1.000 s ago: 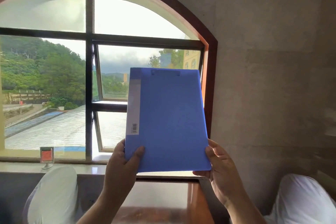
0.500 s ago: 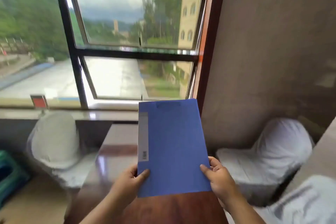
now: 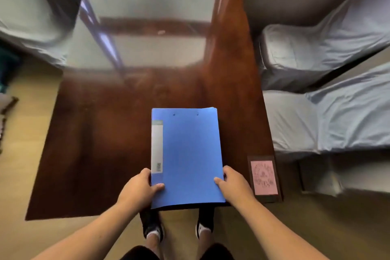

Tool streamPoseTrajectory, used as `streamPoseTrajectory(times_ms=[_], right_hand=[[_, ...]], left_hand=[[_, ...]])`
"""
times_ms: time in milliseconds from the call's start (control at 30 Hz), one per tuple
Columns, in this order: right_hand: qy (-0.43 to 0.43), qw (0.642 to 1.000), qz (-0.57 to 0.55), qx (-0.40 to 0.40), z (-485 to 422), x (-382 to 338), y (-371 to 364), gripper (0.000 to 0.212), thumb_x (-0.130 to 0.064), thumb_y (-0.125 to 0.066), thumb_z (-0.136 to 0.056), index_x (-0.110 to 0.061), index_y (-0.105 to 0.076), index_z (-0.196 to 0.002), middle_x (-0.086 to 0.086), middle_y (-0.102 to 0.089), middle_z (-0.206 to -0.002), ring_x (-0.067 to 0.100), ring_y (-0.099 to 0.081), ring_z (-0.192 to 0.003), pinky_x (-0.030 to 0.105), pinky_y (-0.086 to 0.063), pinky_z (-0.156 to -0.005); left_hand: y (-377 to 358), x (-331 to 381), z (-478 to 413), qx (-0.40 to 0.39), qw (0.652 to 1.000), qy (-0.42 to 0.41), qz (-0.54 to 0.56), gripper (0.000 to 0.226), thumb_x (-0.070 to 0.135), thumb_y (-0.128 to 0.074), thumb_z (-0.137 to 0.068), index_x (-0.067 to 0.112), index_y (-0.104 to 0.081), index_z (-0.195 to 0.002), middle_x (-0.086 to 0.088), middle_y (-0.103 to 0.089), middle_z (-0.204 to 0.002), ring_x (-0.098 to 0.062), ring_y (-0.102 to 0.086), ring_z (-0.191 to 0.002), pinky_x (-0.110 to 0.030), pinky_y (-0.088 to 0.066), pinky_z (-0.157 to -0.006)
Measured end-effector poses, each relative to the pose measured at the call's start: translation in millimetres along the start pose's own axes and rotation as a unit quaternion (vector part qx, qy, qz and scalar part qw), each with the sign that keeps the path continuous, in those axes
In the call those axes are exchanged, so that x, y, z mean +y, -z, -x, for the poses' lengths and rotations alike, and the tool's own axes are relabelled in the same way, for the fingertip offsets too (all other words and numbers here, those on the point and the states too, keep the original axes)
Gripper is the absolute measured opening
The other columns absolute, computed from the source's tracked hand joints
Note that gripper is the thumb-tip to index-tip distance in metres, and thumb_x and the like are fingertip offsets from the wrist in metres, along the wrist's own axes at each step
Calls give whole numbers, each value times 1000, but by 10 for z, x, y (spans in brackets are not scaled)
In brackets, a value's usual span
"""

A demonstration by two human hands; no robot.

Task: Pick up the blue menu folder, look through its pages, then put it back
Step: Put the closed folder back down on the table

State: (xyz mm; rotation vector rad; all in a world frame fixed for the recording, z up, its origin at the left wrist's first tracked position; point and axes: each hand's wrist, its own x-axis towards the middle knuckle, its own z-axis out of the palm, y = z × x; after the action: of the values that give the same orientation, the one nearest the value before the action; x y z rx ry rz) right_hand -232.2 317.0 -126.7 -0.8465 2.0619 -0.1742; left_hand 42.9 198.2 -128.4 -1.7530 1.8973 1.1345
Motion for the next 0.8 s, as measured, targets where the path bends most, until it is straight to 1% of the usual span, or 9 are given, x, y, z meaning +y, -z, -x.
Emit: streamPoseTrajectory(times_ms=[67,167,267,367,433,500,567,700,800], right_hand=[[-9,999,29,12,3,72,-61,15,-41,-60,-96,-27,-55,-95,-5,-67,-94,22,-65,-83,36,-48,-61],[-19,997,78,24,7,120,-81,23,-45,-58,-99,-23,-55,-104,1,-71,-102,28,-68,-89,40,-56,-70],[-13,987,151,58,80,123,-52,34,-49,-59,-98,-21,-44,-109,0,-70,-94,27,-72,-80,40,-60,-62],[50,976,202,69,146,94,-65,42,-44,-58,-100,-16,-41,-127,6,-72,-105,31,-74,-87,38,-57,-59],[92,979,182,33,197,77,-134,36,-41,-56,-101,-17,-45,-126,8,-68,-115,33,-70,-95,40,-53,-65],[106,981,164,3,265,77,-224,32,-41,-56,-102,-17,-47,-121,9,-63,-118,33,-65,-99,43,-54,-72],[93,983,161,2,310,129,-293,35,-42,-57,-102,-16,-46,-123,10,-59,-122,33,-61,-104,45,-52,-76],[68,988,140,23,304,290,-258,40,-44,-58,-101,-16,-46,-128,9,-57,-125,31,-61,-107,40,-53,-80],[73,987,137,27,293,367,-220,41,-46,-59,-100,-17,-47,-128,9,-59,-124,30,-63,-106,39,-55,-81]], left_hand=[[-86,2,-30,5,999,-3,-39,42,59,-73,-86,25,-52,-96,3,-69,-93,-24,-67,-82,-40,-50,-64],[-94,65,-53,9,992,-25,-124,50,70,-64,-86,24,-53,-100,2,-71,-97,-26,-71,-89,-39,-56,-68],[-77,108,-43,-2,980,-42,-194,53,77,-53,-88,25,-61,-98,5,-73,-97,-23,-71,-89,-39,-61,-76],[-129,163,-25,-2,977,-49,-210,52,78,-50,-89,28,-61,-91,8,-71,-89,-18,-69,-81,-35,-59,-69],[-206,241,-19,0,977,-55,-207,52,79,-48,-88,28,-59,-86,9,-69,-84,-16,-67,-77,-34,-55,-63],[-302,345,-14,3,977,-63,-204,54,80,-47,-88,27,-56,-81,9,-67,-79,-15,-65,-73,-33,-51,-59],[-390,454,-12,9,977,-70,-200,55,81,-47,-87,27,-54,-79,9,-65,-77,-15,-65,-73,-33,-49,-58],[-480,612,-58,5,975,-85,-203,55,82,-46,-87,27,-57,-82,9,-67,-79,-15,-67,-73,-33,-58,-64],[-503,674,-86,-1,973,-91,-213,55,82,-47,-87,29,-58,-83,9,-68,-80,-13,-66,-72,-33,-56,-61]])
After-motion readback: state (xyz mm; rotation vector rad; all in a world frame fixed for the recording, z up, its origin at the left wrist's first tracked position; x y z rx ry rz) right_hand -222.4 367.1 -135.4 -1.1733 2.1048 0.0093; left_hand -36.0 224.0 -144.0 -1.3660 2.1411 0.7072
